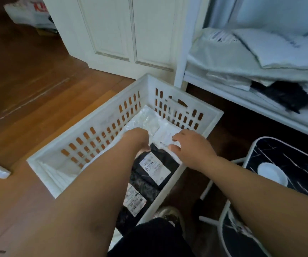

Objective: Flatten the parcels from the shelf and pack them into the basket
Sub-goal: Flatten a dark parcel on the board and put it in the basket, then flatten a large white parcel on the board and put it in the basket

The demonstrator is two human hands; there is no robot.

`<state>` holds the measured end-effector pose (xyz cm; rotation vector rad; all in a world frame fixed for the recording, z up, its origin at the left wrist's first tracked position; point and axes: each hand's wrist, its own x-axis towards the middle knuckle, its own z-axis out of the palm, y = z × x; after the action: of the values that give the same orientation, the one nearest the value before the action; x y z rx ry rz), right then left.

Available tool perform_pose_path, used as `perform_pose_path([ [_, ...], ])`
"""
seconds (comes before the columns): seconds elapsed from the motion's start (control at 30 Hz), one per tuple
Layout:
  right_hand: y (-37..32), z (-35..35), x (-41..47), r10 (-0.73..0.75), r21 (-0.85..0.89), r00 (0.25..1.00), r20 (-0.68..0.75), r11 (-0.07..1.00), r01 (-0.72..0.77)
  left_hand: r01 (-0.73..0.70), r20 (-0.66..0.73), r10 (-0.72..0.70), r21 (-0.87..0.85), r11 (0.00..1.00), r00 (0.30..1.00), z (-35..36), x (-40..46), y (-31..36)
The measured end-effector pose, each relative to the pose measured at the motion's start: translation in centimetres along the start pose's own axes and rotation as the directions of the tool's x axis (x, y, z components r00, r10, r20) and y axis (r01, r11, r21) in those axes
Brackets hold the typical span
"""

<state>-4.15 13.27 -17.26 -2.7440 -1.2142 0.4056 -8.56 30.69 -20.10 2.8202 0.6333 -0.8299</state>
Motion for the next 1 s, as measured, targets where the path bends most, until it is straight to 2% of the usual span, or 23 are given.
perform_pose_path([
  [0.1, 3.4, -3.0, -2.5, 0.068, -0.066, 0.995, -0.069, 0.995, -0.073, -0.085, -0.123, 0.082, -0.013, 0.996, 0.989, -4.3, -2.0, 3.4],
  [0.23, 9.6, -7.1, -8.1, 0.2, -0.155, 0.972, -0.128, 0.963, -0.218, -0.292, -0.291, 0.248, -0.118, 0.949, 0.924, -8.9, -4.4, 11.1],
  [0.37, 15.3, -9.6, -14.3, 0.365, -0.127, 0.914, -0.176, 0.913, -0.389, -0.471, -0.332, 0.399, -0.17, 0.866, 0.855, -10.5, -7.0, 18.7],
  [0.47, 19.4, -10.2, -18.7, 0.494, -0.103, 0.856, -0.151, 0.854, -0.511, -0.541, -0.322, 0.445, -0.341, 0.769, 0.835, -10.9, -8.0, 23.6],
  [0.53, 21.6, -10.6, -20.7, 0.544, -0.074, 0.825, -0.151, 0.826, -0.559, -0.518, -0.334, 0.396, -0.56, 0.646, 0.855, -11.3, -7.9, 26.2],
  [0.57, 22.4, -11.0, -21.1, 0.558, -0.05, 0.815, -0.156, 0.82, -0.571, -0.481, -0.341, 0.342, -0.687, 0.545, 0.876, -11.7, -8.0, 27.2],
  [0.6, 23.2, -11.3, -21.3, 0.565, -0.036, 0.808, -0.164, 0.816, -0.577, -0.426, -0.337, 0.268, -0.792, 0.437, 0.902, -12.1, -7.6, 28.2],
  [0.67, 24.1, -12.2, -21.0, 0.559, -0.018, 0.806, -0.192, 0.819, -0.573, -0.356, -0.346, 0.086, -0.897, 0.262, 0.934, -13.4, -6.7, 29.4],
  [0.73, 24.8, -12.9, -20.2, 0.543, 0.013, 0.807, -0.232, 0.832, -0.555, -0.365, -0.387, -0.092, -0.91, 0.197, 0.917, -14.8, -5.2, 30.1],
  [0.8, 25.5, -13.4, -19.2, 0.519, 0.071, 0.811, -0.269, 0.851, -0.521, -0.366, -0.393, -0.202, -0.917, 0.158, 0.897, -16.3, -3.9, 30.2],
  [0.83, 25.9, -13.5, -18.8, 0.516, 0.113, 0.811, -0.276, 0.855, -0.505, -0.357, -0.376, -0.232, -0.926, 0.124, 0.897, -17.1, -3.2, 30.2],
  [0.9, 26.7, -13.5, -18.2, 0.533, 0.191, 0.8, -0.274, 0.846, -0.498, -0.311, -0.294, -0.234, -0.95, -0.037, 0.927, -18.6, -1.9, 30.0],
  [0.97, 27.5, -13.1, -18.1, 0.559, 0.239, 0.785, -0.265, 0.827, -0.508, -0.215, -0.187, -0.15, -0.956, -0.199, 0.971, -19.5, -0.6, 29.8],
  [1.0, 27.9, -12.7, -18.1, 0.572, 0.255, 0.779, -0.257, 0.817, -0.516, -0.167, -0.145, -0.107, -0.955, -0.245, 0.984, -19.9, -0.3, 29.8],
])
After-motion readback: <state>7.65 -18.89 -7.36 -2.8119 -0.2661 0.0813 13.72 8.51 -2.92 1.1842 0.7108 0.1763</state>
